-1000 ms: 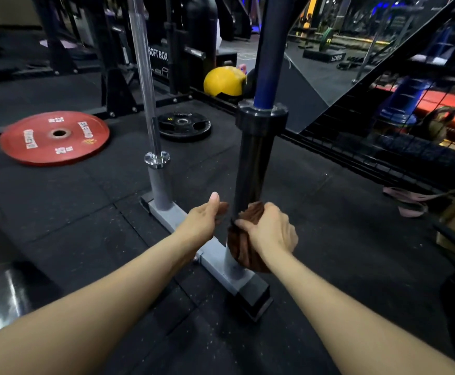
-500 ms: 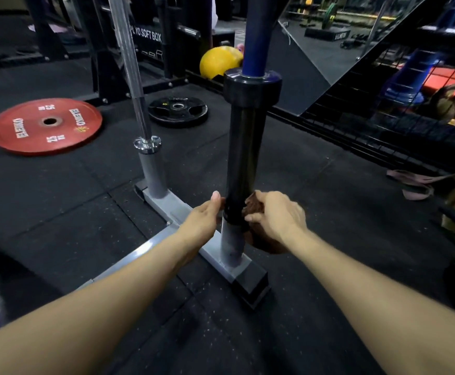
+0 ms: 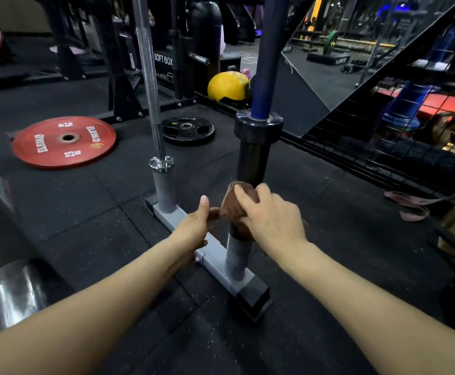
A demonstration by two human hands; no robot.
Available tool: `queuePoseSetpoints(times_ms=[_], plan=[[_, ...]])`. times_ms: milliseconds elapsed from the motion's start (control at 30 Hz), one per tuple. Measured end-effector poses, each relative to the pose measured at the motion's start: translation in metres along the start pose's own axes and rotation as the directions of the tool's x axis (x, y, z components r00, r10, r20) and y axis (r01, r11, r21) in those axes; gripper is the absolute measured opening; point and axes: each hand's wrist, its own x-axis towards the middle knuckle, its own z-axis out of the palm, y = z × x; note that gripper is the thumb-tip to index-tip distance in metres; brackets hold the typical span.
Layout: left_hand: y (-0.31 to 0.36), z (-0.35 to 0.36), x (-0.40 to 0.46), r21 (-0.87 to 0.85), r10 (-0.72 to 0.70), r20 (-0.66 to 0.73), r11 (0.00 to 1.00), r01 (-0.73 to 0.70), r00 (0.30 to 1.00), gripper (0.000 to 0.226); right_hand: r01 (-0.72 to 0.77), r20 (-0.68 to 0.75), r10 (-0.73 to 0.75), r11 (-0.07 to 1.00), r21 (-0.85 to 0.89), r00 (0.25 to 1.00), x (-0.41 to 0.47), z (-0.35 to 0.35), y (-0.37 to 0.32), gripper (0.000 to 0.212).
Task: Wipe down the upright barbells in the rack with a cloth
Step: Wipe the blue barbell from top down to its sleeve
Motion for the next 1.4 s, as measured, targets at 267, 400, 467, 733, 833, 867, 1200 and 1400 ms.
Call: queuePoseSetpoints(times_ms=[267,400,467,733,833,867,1200,1400], plan=[[-0.022,-0.001,0.010,0.078,0.007,-0.037,0.997,-0.004,0.999,0.063,0.112,-0.029,-0.113,0.993,-0.045,0.993,-0.015,0.068,-0.012,0.045],[-0.025,0.011,0.010,0.079,-0.008,-0.028,0.997,0.010,1.000,0.061,0.164,0.244,-0.177,0.984,0.075,0.953,-0.016,0.057,0.014,0.049],[-0.020,0.017,0.009,0.055,0.008,-0.018,0.998,-0.007,1.000,0.058,0.143,0.302,-0.162,0.986,0.085,0.939,-0.020,0.046,0.025,0.048],[-0.005,0.019,0.014,-0.030,0.024,-0.036,0.999,-0.025,0.999,0.057,0.167,-0.335,-0.114,0.977,0.133,0.935,0.002,0.008,0.039,0.061],[-0.004,0.016,0.016,-0.024,0.037,-0.042,0.999,-0.038,0.998,0.056,0.214,-0.300,-0.191,0.976,0.044,0.935,0.002,0.034,0.040,0.070],[-0.005,0.015,0.017,-0.026,0.037,-0.044,0.999,-0.038,0.998,0.056,0.217,-0.265,-0.198,0.975,0.042,0.944,-0.003,0.046,0.041,0.079],[-0.019,0.029,0.014,-0.035,0.023,-0.013,0.999,-0.023,1.000,0.045,0.120,0.196,-0.136,0.988,0.093,0.971,-0.020,0.070,0.025,0.059],[-0.015,0.022,0.009,-0.048,0.001,-0.029,0.999,-0.003,1.000,0.051,-0.009,0.275,-0.070,0.961,0.277,0.959,-0.026,0.051,0.045,0.049]])
